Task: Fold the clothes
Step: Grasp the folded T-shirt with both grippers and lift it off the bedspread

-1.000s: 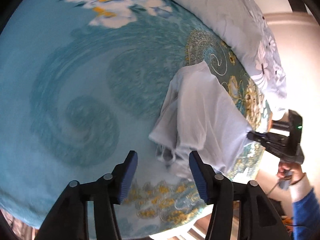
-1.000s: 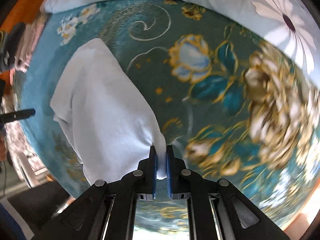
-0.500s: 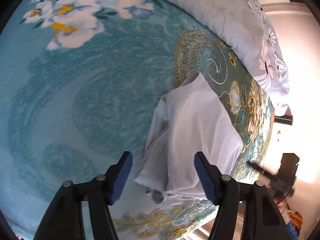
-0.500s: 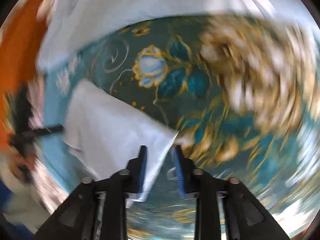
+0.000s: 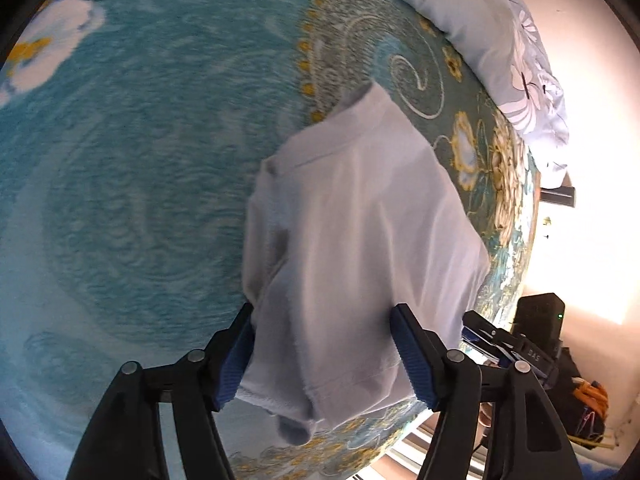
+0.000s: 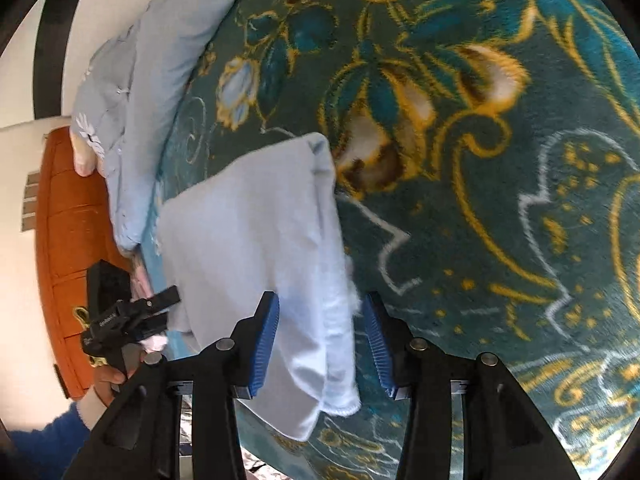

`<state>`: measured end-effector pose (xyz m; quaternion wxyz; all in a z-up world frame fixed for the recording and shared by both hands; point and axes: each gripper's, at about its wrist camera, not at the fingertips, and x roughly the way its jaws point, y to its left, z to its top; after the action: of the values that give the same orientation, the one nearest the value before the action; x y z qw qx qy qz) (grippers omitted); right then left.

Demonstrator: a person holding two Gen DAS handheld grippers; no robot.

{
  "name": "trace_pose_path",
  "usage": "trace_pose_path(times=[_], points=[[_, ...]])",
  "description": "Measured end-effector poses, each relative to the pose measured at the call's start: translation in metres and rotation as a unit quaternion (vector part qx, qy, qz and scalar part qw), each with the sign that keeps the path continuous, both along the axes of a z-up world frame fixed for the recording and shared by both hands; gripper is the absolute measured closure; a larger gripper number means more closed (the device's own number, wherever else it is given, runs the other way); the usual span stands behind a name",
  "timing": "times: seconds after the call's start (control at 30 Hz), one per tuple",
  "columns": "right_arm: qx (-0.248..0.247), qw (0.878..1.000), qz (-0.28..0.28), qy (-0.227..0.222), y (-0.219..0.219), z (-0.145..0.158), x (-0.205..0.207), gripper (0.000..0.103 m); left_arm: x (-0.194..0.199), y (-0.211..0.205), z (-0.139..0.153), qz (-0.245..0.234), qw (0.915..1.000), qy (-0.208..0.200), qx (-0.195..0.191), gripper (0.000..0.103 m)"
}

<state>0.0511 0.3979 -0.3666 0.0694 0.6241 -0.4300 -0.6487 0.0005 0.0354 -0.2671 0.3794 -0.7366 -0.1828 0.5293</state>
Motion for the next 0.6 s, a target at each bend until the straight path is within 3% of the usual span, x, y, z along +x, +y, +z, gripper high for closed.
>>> trace_pose_path(times=[0.2, 0.33, 0.4, 0.47, 0.53, 0.6], points=[[-0.03, 1.0, 0.0, 0.009, -0.018, -0.006, -0.014, 0.055, 0.004, -0.002, 0.0, 0.012, 0.9998, -0.014, 0.009, 0.033], [-0.031, 1.0, -0.003, 0.003, -0.028, -0.006, -0.021, 0.057, 0.006, 0.002, 0.005, 0.018, 0.9998, -0.008, -0.005, 0.058], [-0.022, 1.0, -0.008, -0.006, -0.03, -0.004, -0.022, 0.064, 0.008, 0.006, 0.009, 0.016, 0.9995, 0.005, -0.027, 0.07], [-0.012, 1.0, -0.011, -0.016, -0.031, -0.002, -0.022, 0.083, 0.011, 0.009, 0.015, 0.013, 0.999, 0.016, -0.04, 0.085], [-0.013, 1.0, -0.017, -0.02, -0.034, 0.001, -0.022, 0.091, 0.015, 0.012, 0.025, 0.01, 0.9981, 0.032, -0.052, 0.09], [-0.006, 1.0, -0.017, -0.02, -0.039, 0.008, -0.025, 0.093, 0.018, 0.012, 0.037, 0.007, 0.9974, 0.044, -0.057, 0.091]])
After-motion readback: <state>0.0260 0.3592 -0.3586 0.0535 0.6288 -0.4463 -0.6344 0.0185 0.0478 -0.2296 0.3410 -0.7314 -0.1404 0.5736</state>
